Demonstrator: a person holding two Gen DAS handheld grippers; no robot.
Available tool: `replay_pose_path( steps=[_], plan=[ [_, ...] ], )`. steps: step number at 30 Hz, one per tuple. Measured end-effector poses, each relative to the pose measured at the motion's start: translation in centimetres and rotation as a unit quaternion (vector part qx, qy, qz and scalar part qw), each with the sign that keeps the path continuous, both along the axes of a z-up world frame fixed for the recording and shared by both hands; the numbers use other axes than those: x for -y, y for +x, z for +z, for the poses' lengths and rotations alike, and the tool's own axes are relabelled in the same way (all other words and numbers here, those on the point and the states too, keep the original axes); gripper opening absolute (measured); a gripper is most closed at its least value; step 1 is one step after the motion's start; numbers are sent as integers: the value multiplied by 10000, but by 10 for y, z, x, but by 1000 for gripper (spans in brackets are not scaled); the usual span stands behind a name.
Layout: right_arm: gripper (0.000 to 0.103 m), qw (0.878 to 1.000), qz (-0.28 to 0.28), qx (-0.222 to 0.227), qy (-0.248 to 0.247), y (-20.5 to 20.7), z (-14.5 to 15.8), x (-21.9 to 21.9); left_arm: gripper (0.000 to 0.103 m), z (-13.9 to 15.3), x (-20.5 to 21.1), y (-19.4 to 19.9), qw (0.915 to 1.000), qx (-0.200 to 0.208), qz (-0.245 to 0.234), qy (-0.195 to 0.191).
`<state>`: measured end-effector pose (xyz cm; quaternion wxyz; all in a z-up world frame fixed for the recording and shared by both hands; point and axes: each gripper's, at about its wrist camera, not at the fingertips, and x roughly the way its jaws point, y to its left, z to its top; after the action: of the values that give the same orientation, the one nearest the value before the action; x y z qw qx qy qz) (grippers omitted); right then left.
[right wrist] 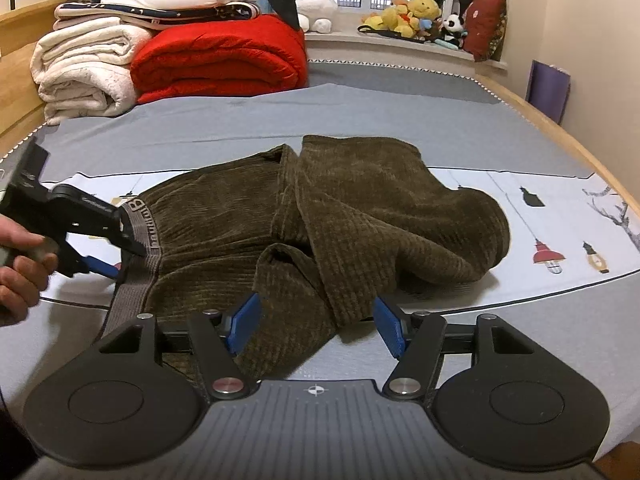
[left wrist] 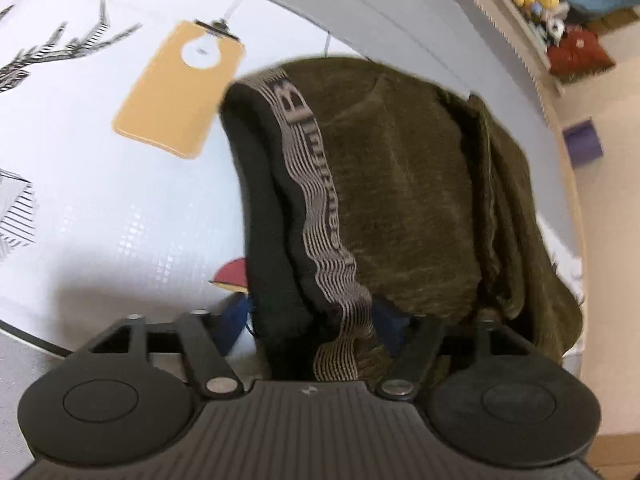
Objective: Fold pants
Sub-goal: 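Grasp the grey waistband with the left tool and lift it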
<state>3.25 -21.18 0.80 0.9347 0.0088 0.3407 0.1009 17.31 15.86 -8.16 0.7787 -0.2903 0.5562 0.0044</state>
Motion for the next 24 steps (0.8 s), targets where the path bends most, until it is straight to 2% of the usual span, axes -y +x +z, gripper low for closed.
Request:
replay_pose_path(
  steps=[2,7,10,14,17,19,21,24],
  plan=[
    [65,10000,62,5,-25,1,0,-4,83,1,12,3,9994,22,-218,277],
    [66,9999,118,-67,-93,3,-3,-10,85,-4,37,10,9947,149,-601,825],
    [66,9999,99,-77,-91,3,-2,-13,74,-3,49,9,9890,245,-806,1215],
    [66,9999,67,-90,-85,4,-1,-19,43,5,56,7,9812,526,-1041,1538],
    [66,9999,53,-100,-102,5,-2,-24,26,18,64,-1,9721,896,-1203,1803],
    [66,9999,54,-111,-120,4,-3,-28,20,25,68,-6,9640,1143,-1330,1999],
    [66,9998,76,-115,-161,4,-4,-32,20,30,72,-13,9535,1303,-1492,2273],
    [66,9995,152,-95,-270,2,-6,-40,19,33,68,-19,9419,1408,-1522,2642]
  ],
)
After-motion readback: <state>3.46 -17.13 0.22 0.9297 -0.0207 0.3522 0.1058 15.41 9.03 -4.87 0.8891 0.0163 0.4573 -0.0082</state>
